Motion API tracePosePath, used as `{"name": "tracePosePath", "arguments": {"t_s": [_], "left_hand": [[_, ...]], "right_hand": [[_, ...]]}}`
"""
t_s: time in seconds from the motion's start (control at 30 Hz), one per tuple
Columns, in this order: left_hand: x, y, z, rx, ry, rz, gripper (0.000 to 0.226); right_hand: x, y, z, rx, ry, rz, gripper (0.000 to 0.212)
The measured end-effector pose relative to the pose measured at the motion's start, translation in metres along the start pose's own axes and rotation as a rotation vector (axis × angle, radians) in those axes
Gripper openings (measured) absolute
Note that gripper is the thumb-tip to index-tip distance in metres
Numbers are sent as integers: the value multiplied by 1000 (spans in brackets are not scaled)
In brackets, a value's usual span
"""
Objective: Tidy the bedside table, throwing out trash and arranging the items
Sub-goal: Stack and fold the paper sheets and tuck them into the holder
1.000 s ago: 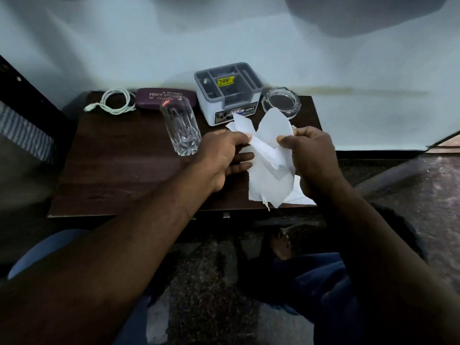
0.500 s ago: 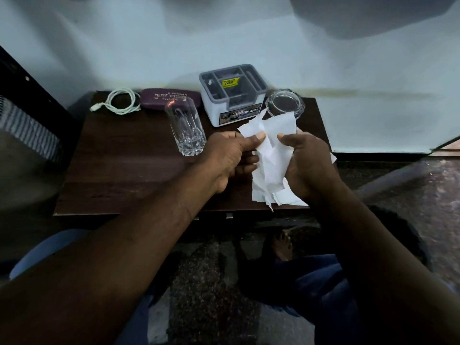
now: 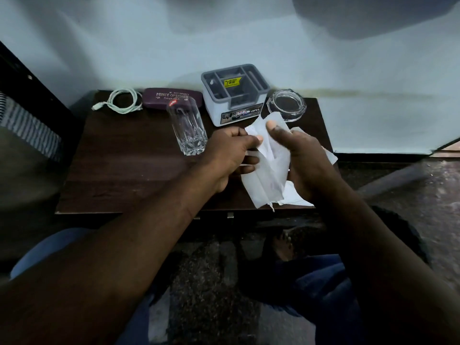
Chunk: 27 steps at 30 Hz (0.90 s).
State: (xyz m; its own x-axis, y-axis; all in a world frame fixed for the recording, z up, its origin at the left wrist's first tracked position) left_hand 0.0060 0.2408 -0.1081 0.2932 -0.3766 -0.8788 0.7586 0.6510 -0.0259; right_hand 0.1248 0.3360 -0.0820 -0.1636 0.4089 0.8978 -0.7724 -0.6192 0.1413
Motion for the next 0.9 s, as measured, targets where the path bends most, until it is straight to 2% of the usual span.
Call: {"name": "tracePosePath", "arguments": {"t_s": [0.1, 0.17, 0.23, 0.4, 0.6, 0.67, 0.73, 0.83, 0.9], "left_hand": [[0, 2, 0, 9, 29, -44, 19], [1, 3, 0, 16, 34, -75, 19], [1, 4, -1, 27, 36, -94, 21], [0, 5, -2, 46, 21, -73, 23], [0, 3, 0, 48, -15, -17, 5], [0, 0, 0, 34, -39, -15, 9], [1, -2, 1, 23, -68, 1, 16], [3, -5, 1, 20, -102, 41, 12], [5, -9, 0, -15, -120, 17, 8]], "right_hand": [[4, 1, -1, -14, -103, 169, 27], [3, -4, -2, -41, -109, 227, 27], [2, -9, -5, -72, -97, 233, 35], [-1, -20, -12, -127, -61, 220, 15], [-1, -20, -15, -127, -39, 221, 26], [-3, -19, -12, -78, -19, 209, 22], [-3, -22, -12, -75, -21, 256, 27], [-1, -28, -14, -124, -49, 283, 36], [1, -33, -17, -141, -71, 271, 33]]}}
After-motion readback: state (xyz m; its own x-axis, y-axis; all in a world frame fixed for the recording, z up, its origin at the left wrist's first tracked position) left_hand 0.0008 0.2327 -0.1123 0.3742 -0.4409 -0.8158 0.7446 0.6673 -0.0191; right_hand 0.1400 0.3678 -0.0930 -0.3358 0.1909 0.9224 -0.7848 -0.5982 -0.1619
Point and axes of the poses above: each hand's wrist, its own z-axis away from the middle knuckle, its own y-axis out of the palm, x = y × z, the point moved 8 cm from there along -z, towards the middle knuckle, and after that the axes turned 10 degrees about -z, right-handed, at the moved point
